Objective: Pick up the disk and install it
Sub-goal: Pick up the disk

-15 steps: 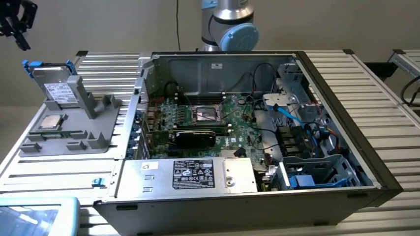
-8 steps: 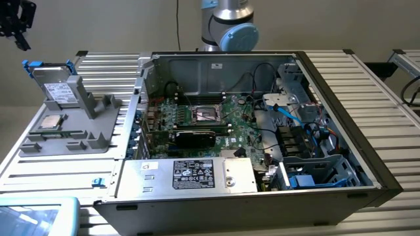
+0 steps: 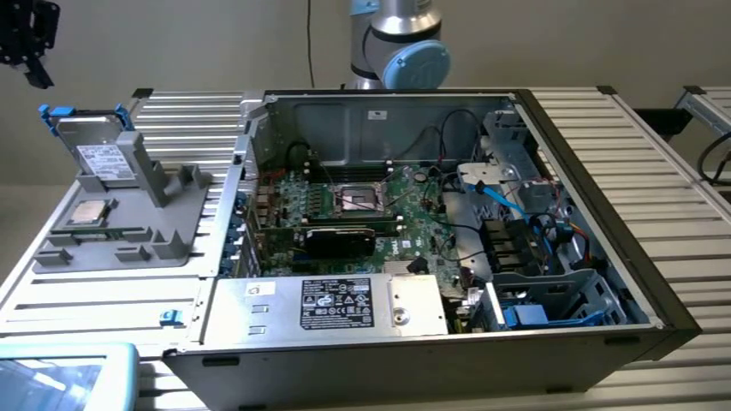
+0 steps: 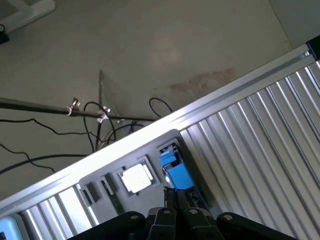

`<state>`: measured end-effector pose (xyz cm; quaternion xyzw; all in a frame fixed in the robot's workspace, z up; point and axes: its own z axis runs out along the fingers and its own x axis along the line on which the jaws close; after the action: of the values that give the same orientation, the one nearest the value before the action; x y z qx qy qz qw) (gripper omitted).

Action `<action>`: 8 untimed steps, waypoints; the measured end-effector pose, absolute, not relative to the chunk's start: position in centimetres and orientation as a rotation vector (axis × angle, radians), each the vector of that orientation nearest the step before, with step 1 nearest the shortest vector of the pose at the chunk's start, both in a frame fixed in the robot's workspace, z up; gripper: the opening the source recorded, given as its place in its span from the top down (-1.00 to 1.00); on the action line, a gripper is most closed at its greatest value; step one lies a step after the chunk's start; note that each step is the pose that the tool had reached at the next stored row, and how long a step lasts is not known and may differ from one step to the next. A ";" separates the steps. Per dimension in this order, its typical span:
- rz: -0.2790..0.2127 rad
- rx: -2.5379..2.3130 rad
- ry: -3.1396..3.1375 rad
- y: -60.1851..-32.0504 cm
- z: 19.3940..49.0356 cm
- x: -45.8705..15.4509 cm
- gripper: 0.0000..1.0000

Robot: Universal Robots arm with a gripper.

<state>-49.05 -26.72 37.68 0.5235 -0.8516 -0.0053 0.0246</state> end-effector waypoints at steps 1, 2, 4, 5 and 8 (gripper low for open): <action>-0.015 1.642 -2.620 -26.7 37.7 -49.0 0.79; -0.014 1.665 -2.605 -26.7 37.7 -49.0 0.79; -0.011 1.713 -2.573 -26.7 37.7 -49.1 0.79; -0.010 1.736 -2.557 -26.7 37.7 -49.1 0.79; -0.008 1.804 -2.509 -26.7 37.7 -49.0 0.79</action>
<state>-49.05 -26.72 37.67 0.5836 -0.8117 -0.0025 0.0255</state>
